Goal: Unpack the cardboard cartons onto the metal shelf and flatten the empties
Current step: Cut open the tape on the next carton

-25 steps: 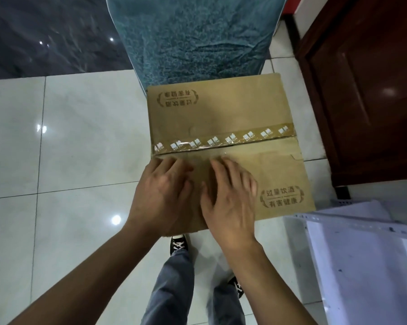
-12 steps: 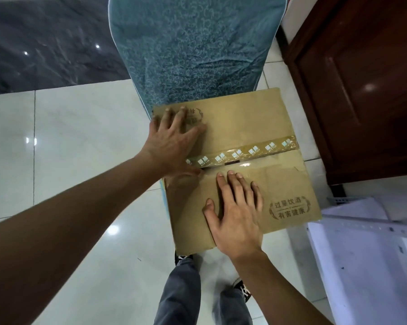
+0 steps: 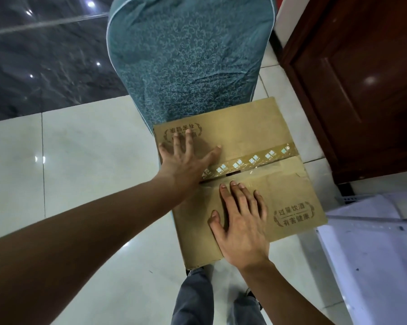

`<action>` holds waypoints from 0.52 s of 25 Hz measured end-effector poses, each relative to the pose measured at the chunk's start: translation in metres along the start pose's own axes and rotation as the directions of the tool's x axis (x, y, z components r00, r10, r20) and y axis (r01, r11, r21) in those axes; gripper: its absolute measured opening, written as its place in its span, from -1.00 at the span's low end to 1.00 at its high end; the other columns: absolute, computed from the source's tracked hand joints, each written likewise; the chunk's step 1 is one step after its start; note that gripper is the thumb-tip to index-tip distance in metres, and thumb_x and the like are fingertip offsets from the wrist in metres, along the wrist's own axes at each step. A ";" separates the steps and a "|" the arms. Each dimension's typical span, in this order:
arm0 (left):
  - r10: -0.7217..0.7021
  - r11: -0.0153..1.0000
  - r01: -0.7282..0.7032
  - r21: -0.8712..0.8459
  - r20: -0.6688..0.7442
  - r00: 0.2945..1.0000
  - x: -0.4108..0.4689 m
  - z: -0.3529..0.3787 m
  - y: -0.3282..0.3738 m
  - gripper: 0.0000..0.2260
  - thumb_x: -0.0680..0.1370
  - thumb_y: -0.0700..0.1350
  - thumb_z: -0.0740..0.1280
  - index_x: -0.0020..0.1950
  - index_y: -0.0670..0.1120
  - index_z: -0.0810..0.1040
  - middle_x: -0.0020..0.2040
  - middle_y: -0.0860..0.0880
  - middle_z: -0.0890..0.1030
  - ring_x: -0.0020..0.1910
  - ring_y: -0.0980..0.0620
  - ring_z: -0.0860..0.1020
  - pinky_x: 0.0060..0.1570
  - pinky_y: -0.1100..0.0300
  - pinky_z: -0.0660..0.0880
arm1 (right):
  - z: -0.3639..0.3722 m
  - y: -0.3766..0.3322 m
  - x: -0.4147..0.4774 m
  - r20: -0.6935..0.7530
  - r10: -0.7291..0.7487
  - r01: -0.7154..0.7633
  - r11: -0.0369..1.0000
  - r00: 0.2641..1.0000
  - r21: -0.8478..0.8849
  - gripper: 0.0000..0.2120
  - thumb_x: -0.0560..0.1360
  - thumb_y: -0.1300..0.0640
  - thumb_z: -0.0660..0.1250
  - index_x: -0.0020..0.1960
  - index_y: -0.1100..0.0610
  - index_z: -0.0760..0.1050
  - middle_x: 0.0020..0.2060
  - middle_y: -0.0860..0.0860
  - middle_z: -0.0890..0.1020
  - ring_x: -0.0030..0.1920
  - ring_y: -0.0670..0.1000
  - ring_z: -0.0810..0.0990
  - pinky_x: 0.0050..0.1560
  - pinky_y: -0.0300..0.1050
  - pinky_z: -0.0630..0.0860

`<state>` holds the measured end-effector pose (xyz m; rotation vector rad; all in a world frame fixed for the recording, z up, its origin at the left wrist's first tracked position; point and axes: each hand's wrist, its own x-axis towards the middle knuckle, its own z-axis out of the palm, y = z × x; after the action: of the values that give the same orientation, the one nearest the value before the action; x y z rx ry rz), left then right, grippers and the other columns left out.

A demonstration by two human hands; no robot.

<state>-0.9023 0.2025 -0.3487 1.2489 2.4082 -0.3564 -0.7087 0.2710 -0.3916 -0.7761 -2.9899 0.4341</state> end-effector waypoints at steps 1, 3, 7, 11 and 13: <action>-0.004 0.999 0.005 -0.035 0.015 1.000 0.000 -0.003 0.000 -0.16 0.63 -0.16 0.23 0.53 0.27 -0.39 0.53 -0.41 -0.33 0.51 -0.53 -0.21 0.37 -0.52 0.09 | 0.000 0.000 0.000 0.006 0.000 0.000 1.000 1.000 -0.002 -0.43 0.56 -0.15 0.21 0.52 0.03 0.37 0.48 0.05 0.43 0.52 0.08 0.31 0.56 0.19 0.10; 0.000 0.998 0.003 -0.063 0.050 0.999 0.000 -0.009 -0.002 -0.15 0.63 -0.19 0.23 0.52 0.33 -0.37 0.54 -0.39 -0.34 0.51 -0.52 -0.23 0.37 -0.52 0.09 | 0.000 0.002 0.000 0.024 0.006 -0.006 1.000 1.000 -0.006 -0.42 0.57 -0.17 0.17 0.53 0.03 0.36 0.49 0.05 0.41 0.53 0.08 0.29 0.56 0.19 0.09; 0.066 0.994 -0.058 -0.092 0.086 0.994 -0.005 -0.028 -0.010 -0.25 0.66 -0.03 0.23 0.54 0.37 -0.28 0.58 -0.37 -0.12 0.54 -0.48 -0.02 0.40 -0.44 0.19 | -0.002 0.002 0.000 0.036 0.009 -0.009 1.000 0.999 -0.015 -0.43 0.57 -0.18 0.16 0.52 0.03 0.36 0.48 0.05 0.41 0.53 0.09 0.29 0.56 0.20 0.10; 0.234 0.947 -0.228 -0.228 -0.002 0.972 -0.007 -0.097 -0.051 -0.23 0.54 -0.30 0.26 0.60 0.25 0.08 0.19 -0.14 0.54 0.04 -0.13 0.57 0.04 -0.08 0.58 | -0.003 0.002 0.001 0.061 -0.002 0.003 1.000 0.998 -0.018 -0.43 0.56 -0.17 0.18 0.51 0.03 0.37 0.47 0.05 0.42 0.52 0.10 0.29 0.56 0.21 0.10; 0.207 0.957 -0.222 -0.188 -0.098 0.973 -0.011 -0.111 -0.060 -0.30 0.53 -0.33 0.25 0.55 0.20 0.16 0.17 -0.10 0.48 0.00 -0.13 0.55 -0.09 -0.10 0.59 | -0.004 0.002 0.002 0.064 0.001 0.000 1.000 0.998 -0.019 -0.42 0.56 -0.18 0.18 0.52 0.03 0.35 0.47 0.05 0.42 0.52 0.10 0.30 0.55 0.22 0.11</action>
<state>-0.9720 0.2052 -0.2432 1.4360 2.2739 -0.0033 -0.7092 0.2741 -0.3883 -0.7787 -3.0572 0.4389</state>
